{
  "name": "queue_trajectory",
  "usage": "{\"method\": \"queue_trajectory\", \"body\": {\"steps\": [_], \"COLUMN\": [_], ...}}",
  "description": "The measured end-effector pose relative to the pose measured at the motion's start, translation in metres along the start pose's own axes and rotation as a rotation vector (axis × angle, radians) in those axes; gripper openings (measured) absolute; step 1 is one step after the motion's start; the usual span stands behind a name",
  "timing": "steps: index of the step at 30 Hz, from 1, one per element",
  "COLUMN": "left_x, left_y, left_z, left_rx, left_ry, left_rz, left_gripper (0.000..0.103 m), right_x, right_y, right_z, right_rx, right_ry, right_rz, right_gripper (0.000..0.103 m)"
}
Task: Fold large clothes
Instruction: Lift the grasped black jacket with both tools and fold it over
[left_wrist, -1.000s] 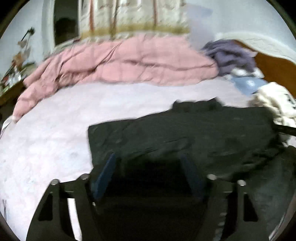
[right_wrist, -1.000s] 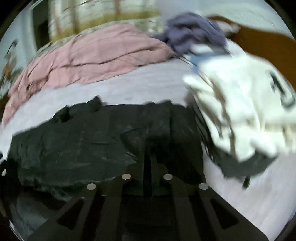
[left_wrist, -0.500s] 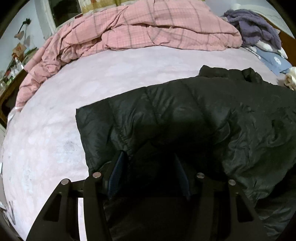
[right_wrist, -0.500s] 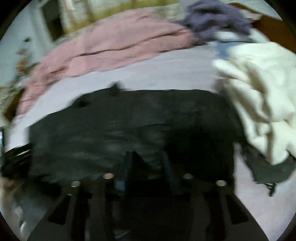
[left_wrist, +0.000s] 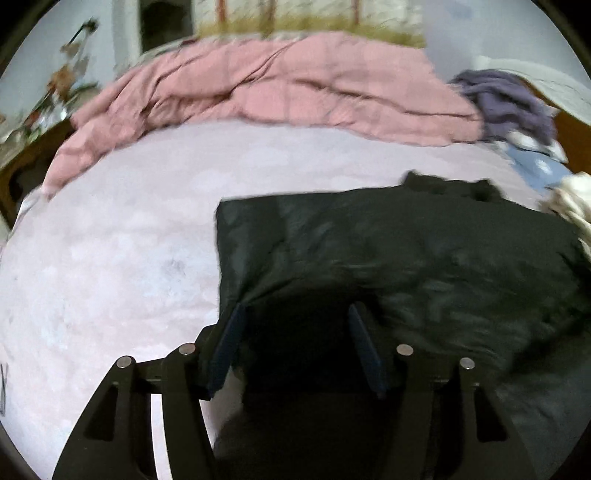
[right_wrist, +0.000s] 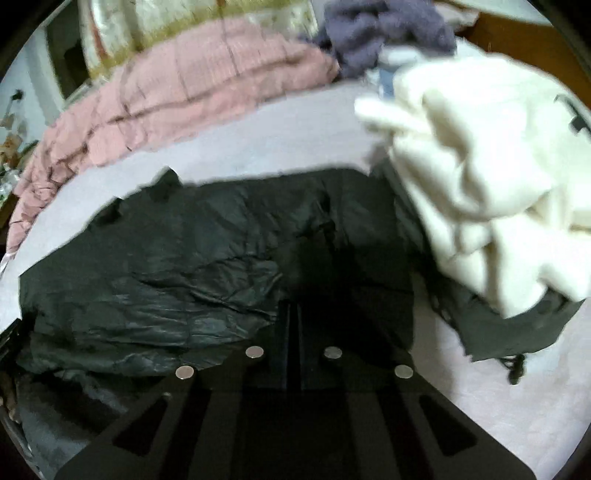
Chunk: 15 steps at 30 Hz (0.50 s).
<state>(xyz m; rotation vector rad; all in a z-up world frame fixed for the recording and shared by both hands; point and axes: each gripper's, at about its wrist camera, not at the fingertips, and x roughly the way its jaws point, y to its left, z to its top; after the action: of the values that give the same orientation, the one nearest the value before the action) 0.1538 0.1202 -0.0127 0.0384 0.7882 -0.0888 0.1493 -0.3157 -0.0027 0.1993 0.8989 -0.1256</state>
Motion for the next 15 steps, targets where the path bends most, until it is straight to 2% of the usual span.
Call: {"method": "queue_trajectory", "body": {"steps": [2, 5, 7, 9, 12, 15], "left_x": [-0.017, -0.033, -0.034, -0.023, -0.005, 0.013], "left_y": [-0.010, -0.037, -0.057, -0.074, -0.087, -0.095], "left_z": [-0.002, -0.002, 0.003, 0.009, 0.007, -0.005], "left_rx": [0.033, 0.102, 0.125, 0.119, 0.081, 0.082], "left_ry": [-0.022, -0.049, -0.040, 0.012, 0.072, 0.130], "left_rz": [-0.049, -0.071, -0.090, -0.088, -0.134, -0.135], "left_gripper": [0.057, 0.057, 0.057, 0.057, 0.057, 0.057], "right_x": [-0.019, -0.041, -0.043, -0.038, -0.017, 0.008], "right_y": [0.007, 0.021, 0.032, 0.044, 0.063, 0.064], "right_z": [-0.002, -0.002, 0.001, -0.001, -0.010, -0.026], "right_rx": [-0.048, -0.078, -0.061, -0.060, -0.109, -0.122], "right_ry": [-0.047, -0.071, -0.049, -0.021, 0.047, 0.130], "right_rz": [0.039, 0.169, 0.238, 0.280, 0.181, 0.117], "right_gripper": [0.006, 0.012, 0.032, 0.035, 0.034, 0.034]}}
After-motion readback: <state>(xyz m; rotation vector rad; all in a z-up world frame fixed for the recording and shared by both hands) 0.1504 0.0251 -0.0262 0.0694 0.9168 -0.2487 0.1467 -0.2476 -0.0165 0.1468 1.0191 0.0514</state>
